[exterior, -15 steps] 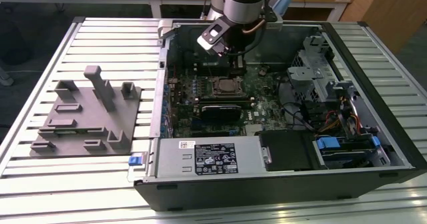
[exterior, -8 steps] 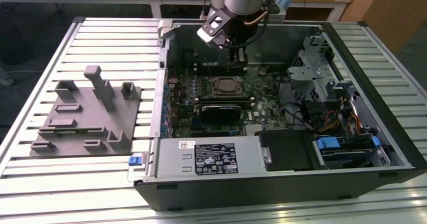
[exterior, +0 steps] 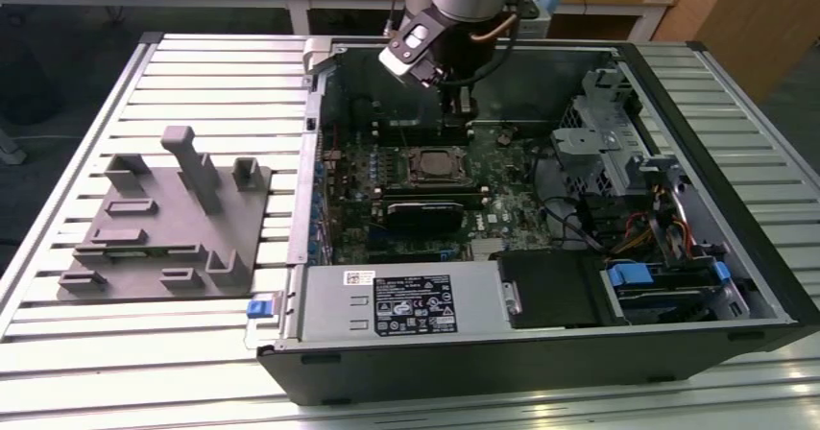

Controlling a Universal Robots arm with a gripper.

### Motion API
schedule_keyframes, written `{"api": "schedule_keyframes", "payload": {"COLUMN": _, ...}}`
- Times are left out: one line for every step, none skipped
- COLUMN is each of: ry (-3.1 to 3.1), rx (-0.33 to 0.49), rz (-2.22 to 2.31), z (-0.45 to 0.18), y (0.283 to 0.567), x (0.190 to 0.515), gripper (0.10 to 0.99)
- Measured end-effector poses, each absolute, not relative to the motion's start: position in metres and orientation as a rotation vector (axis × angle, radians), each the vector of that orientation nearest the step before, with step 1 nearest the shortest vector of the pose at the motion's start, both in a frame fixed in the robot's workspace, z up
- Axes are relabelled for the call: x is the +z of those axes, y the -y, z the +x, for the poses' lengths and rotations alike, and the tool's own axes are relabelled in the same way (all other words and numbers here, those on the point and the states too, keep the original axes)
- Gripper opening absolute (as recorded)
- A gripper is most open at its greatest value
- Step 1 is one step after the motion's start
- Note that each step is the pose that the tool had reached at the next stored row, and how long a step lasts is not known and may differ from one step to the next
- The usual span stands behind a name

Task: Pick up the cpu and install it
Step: 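Install the first cpu locking lever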

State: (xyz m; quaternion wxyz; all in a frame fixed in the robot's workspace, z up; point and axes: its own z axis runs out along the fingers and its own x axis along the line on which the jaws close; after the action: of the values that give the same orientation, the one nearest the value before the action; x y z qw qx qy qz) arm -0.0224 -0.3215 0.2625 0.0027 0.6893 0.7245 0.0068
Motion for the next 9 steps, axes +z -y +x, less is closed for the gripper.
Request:
{"api": "schedule_keyframes", "payload": {"ry": -2.291, "rx": 0.021, "rz": 2.142, "z": -0.0224, "y": 0.3215, "x": 0.2625, "gripper": 0.106}}
{"api": "schedule_keyframes", "payload": {"ry": -2.312, "rx": 0.021, "rz": 2.119, "z": -0.0224, "y": 0.3215, "x": 0.2624, "gripper": 0.106}}
{"api": "schedule_keyframes", "payload": {"ry": -2.331, "rx": 0.021, "rz": 2.098, "z": -0.0224, "y": 0.3215, "x": 0.2624, "gripper": 0.106}}
{"api": "schedule_keyframes", "payload": {"ry": -2.35, "rx": 0.021, "rz": 2.077, "z": -0.0224, "y": 0.3215, "x": 0.2623, "gripper": 0.106}}
{"api": "schedule_keyframes", "payload": {"ry": -2.369, "rx": 0.022, "rz": 2.056, "z": -0.0224, "y": 0.3215, "x": 0.2623, "gripper": 0.106}}
{"api": "schedule_keyframes", "payload": {"ry": -2.387, "rx": 0.022, "rz": 2.035, "z": -0.0224, "y": 0.3215, "x": 0.2623, "gripper": 0.106}}
{"api": "schedule_keyframes", "payload": {"ry": -2.405, "rx": 0.022, "rz": 2.014, "z": -0.0224, "y": 0.3215, "x": 0.2623, "gripper": 0.106}}
{"api": "schedule_keyframes", "payload": {"ry": -2.425, "rx": 0.022, "rz": 1.991, "z": -0.0224, "y": 0.3215, "x": 0.2622, "gripper": 0.106}}
{"api": "schedule_keyframes", "payload": {"ry": -2.443, "rx": 0.022, "rz": 1.969, "z": -0.0224, "y": 0.3215, "x": 0.2623, "gripper": 0.106}}
